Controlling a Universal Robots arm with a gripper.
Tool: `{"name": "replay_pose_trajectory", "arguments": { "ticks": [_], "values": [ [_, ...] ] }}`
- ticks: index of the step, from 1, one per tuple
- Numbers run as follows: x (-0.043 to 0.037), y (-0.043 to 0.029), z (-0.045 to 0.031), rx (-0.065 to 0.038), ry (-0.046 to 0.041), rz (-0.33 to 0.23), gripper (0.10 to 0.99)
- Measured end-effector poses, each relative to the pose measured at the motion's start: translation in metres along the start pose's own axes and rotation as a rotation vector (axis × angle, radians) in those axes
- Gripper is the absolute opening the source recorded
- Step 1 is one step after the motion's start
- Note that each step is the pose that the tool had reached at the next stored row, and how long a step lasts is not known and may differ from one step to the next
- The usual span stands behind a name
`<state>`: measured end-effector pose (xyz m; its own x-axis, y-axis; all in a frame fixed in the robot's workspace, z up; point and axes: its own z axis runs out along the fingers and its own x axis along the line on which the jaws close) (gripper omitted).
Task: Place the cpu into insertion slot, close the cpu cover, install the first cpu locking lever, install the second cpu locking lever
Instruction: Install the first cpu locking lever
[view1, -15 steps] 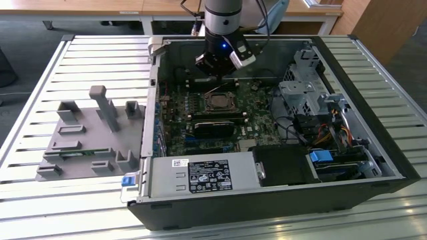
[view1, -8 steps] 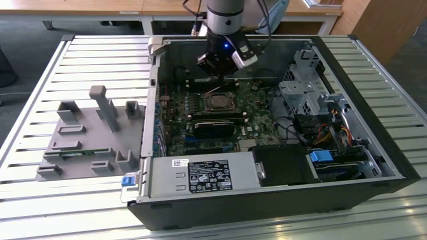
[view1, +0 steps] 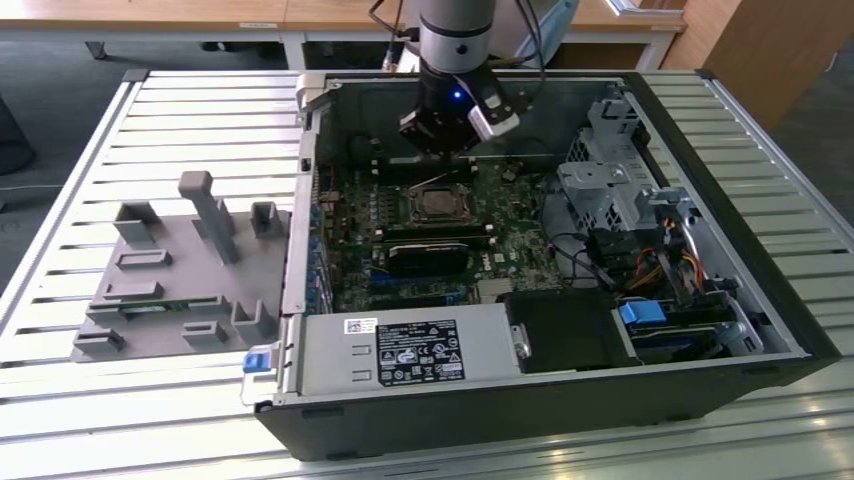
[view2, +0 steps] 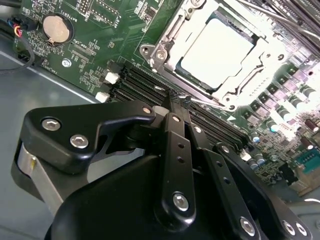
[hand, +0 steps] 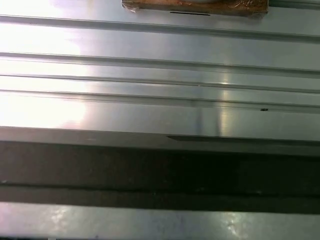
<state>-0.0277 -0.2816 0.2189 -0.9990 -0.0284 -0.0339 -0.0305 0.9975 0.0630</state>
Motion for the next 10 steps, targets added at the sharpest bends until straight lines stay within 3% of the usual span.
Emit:
{"name": "replay_pose_trajectory", "arguments": {
  "ticks": [10],
  "values": [
    [-0.0052,-0.0008,0.0105,0.007,0.0050,0.000,0.106]
  ]
}}
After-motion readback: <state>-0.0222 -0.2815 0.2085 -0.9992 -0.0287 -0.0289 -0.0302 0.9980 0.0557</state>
